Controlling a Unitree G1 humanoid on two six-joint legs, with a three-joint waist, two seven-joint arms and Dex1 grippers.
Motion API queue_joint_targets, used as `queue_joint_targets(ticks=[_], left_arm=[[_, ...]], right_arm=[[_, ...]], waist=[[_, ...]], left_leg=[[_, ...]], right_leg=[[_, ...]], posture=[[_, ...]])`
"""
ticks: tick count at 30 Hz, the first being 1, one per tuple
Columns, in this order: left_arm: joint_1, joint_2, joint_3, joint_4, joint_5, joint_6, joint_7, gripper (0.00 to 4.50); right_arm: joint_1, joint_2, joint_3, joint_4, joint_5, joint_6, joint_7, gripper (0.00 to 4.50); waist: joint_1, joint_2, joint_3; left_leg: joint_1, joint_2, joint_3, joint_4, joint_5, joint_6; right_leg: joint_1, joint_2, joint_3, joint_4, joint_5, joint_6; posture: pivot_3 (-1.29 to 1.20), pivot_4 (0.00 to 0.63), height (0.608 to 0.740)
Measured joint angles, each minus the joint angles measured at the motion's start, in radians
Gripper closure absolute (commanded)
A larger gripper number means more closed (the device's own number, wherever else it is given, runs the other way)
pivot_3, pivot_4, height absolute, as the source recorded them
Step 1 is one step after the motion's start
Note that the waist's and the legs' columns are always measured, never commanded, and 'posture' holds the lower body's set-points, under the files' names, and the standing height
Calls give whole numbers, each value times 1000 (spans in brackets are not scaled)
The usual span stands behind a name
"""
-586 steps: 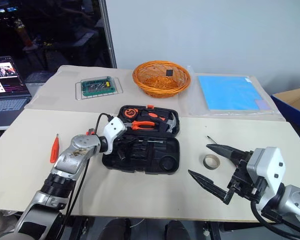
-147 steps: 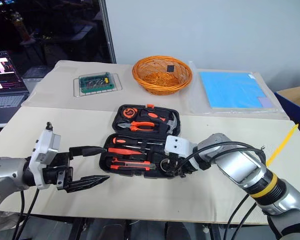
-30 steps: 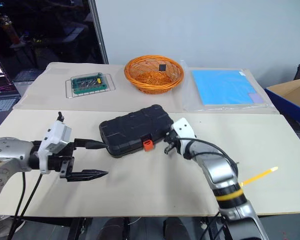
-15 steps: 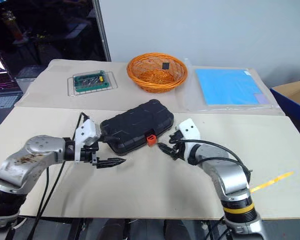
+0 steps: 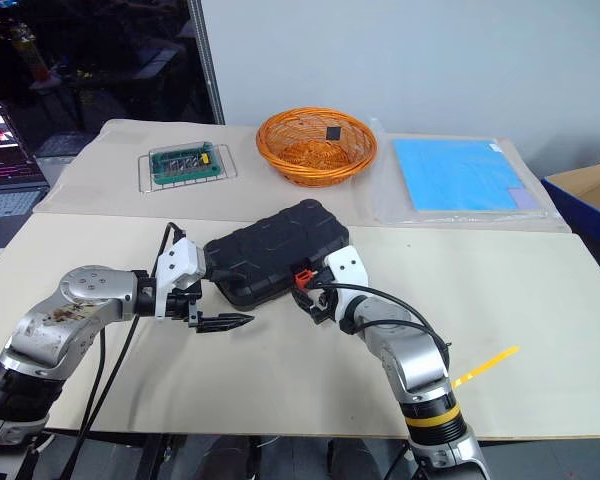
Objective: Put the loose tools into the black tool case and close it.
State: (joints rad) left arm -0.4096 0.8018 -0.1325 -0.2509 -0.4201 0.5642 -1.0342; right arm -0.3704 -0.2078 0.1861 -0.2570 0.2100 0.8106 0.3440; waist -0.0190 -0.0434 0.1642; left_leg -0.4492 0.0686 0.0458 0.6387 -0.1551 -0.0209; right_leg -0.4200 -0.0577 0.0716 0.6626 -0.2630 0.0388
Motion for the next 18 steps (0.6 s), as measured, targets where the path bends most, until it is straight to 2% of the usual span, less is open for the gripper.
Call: queue_joint_targets(ticks=[5,18], left_arm=[[0,0,1,-1,0,4,2,0],[7,0,2,0,12,-12,2,0]], right_arm=[[0,4,13,31,-9,-42,8,3242],[-8,-70,77,-12,-81,-81,27,3298]], waist=[[0,0,0],[2,0,0]], left_leg=[[0,0,0,0,0,0],[-1,0,0,0,0,0]], right_leg=[[0,0,0,0,0,0],[-1,0,0,0,0,0]], posture=[[0,150,740],[0,150,740]])
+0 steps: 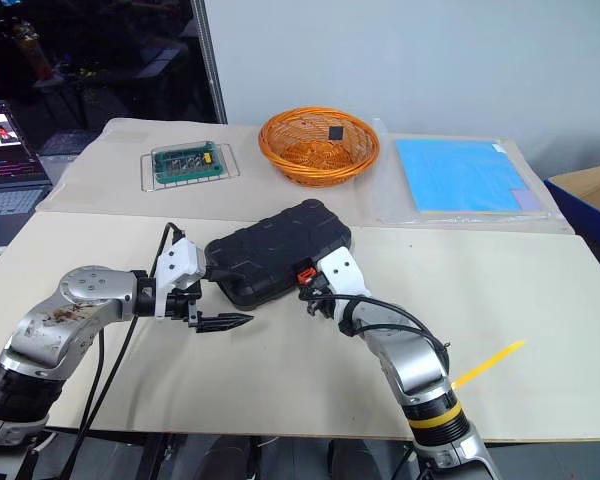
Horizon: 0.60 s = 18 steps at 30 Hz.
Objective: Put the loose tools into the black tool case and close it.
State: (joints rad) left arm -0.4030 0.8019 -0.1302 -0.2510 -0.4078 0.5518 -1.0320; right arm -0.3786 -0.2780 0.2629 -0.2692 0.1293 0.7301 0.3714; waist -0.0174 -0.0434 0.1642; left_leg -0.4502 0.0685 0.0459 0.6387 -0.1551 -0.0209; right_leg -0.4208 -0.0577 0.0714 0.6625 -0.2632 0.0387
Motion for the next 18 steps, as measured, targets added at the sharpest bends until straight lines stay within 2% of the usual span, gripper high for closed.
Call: queue_joint_targets(ticks=[7,9,10,11,13,18], left_arm=[[4,-1,0,0,16,-9,-1,0],[4,-3,0,0,19,-9,0,0],[4,-5,0,0,21,-9,2,0],[5,-6,0,0,22,-9,3,0],[5,-7,1,0,22,-8,3,0],[8,-16,1,0,22,-8,9,0]], right_arm=[[-44,28,5,19,0,48,-2,3301],[-56,47,-5,40,9,50,-1,2287],[-59,50,-5,45,9,51,0,2144],[-61,50,-6,47,9,51,0,1671],[-61,41,-22,37,15,68,10,1083],[-34,-23,-57,-106,74,162,49,1083]], waist=[[-5,0,0],[-9,0,0],[-11,0,0],[-13,0,0],[-18,0,0],[-18,0,0]], left_leg=[[0,0,0,0,0,0],[0,0,0,0,0,0],[1,0,0,0,0,0],[1,0,0,0,0,0],[1,0,0,0,0,0],[1,0,0,0,0,0]], right_leg=[[0,0,0,0,0,0],[0,0,0,1,0,0],[0,0,0,1,0,0],[0,0,0,1,0,0],[1,0,0,1,0,0],[1,0,0,0,0,0]], posture=[[0,150,740],[0,150,740],[0,150,740],[0,150,740],[0,150,740],[0,150,740]])
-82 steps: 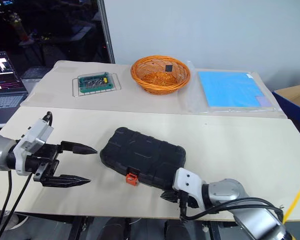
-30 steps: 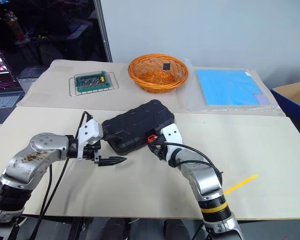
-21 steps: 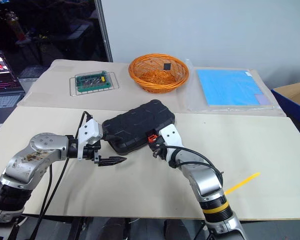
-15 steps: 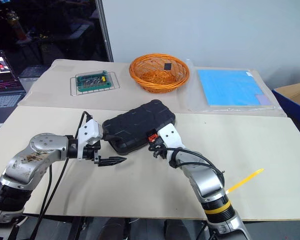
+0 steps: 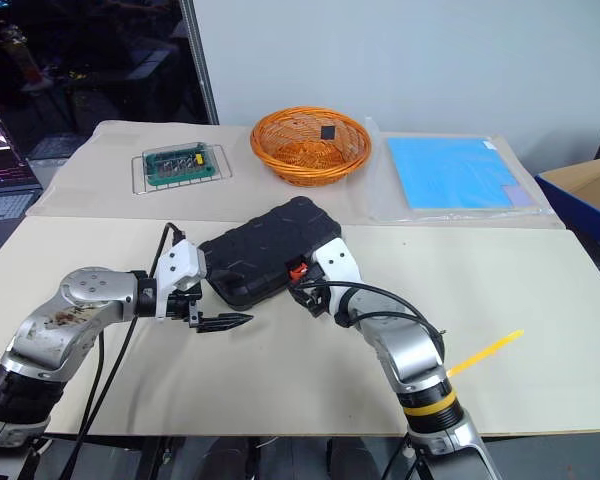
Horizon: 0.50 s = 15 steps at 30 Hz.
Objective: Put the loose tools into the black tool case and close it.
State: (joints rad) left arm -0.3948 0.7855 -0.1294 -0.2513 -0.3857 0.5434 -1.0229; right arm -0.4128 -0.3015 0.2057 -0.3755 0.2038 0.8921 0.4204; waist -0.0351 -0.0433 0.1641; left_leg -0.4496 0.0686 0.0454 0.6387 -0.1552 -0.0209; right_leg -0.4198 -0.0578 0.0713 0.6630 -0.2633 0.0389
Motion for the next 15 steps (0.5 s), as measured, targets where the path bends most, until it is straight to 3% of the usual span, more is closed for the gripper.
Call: queue_joint_targets(ticks=[1,4,11,15], left_arm=[[0,-1,0,1,0,0,2,0],[2,-5,0,4,1,0,7,0],[-8,-18,-4,20,9,-1,9,0],[-18,-22,-9,29,10,0,8,0]], right_arm=[[7,-9,-10,-22,11,18,5,1083],[34,-23,-37,-69,37,69,11,1790],[36,47,-70,-58,76,79,-19,4283],[-3,74,-55,28,56,39,-33,4449]], waist=[[0,0,0],[0,0,0],[-4,0,0],[-4,0,0]], left_leg=[[0,0,0,0,0,0],[1,0,0,0,0,0],[3,0,0,0,0,0],[3,0,0,0,0,0]], right_leg=[[0,0,0,0,0,0],[0,0,0,0,0,0],[1,0,0,0,0,0],[1,0,0,0,0,0]], posture=[[0,150,740],[0,150,740],[0,150,740],[0,150,740]])
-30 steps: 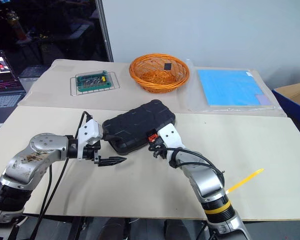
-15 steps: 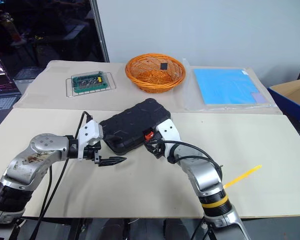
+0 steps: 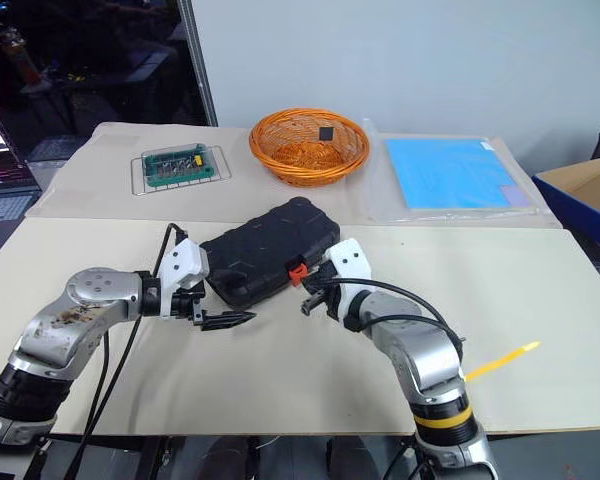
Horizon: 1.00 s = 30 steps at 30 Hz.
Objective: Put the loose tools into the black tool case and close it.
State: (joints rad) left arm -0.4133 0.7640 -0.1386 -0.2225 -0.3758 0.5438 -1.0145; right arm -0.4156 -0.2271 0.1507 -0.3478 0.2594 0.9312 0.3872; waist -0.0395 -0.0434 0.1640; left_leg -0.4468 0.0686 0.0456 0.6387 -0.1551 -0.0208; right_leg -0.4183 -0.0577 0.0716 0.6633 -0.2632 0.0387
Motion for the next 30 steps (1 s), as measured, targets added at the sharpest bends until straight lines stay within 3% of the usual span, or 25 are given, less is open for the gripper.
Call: queue_joint_targets(ticks=[8,20,30], left_arm=[[-6,-1,0,2,20,7,4,0],[-4,-14,1,-3,21,13,22,0],[-1,-24,1,-2,21,8,25,0]], right_arm=[[-49,58,32,155,-42,-124,-17,4449],[33,6,-15,73,1,-199,63,4449],[-80,60,-3,271,-43,-340,48,4449]], waist=[[-9,0,0],[-3,0,0],[-3,0,0]], left_leg=[[1,0,0,0,0,0],[1,0,0,0,0,0],[1,0,0,0,0,0]], right_leg=[[0,1,0,1,0,0],[0,0,1,1,0,0],[0,0,1,1,0,0]], posture=[[0,150,740],[0,150,740],[0,150,740]])
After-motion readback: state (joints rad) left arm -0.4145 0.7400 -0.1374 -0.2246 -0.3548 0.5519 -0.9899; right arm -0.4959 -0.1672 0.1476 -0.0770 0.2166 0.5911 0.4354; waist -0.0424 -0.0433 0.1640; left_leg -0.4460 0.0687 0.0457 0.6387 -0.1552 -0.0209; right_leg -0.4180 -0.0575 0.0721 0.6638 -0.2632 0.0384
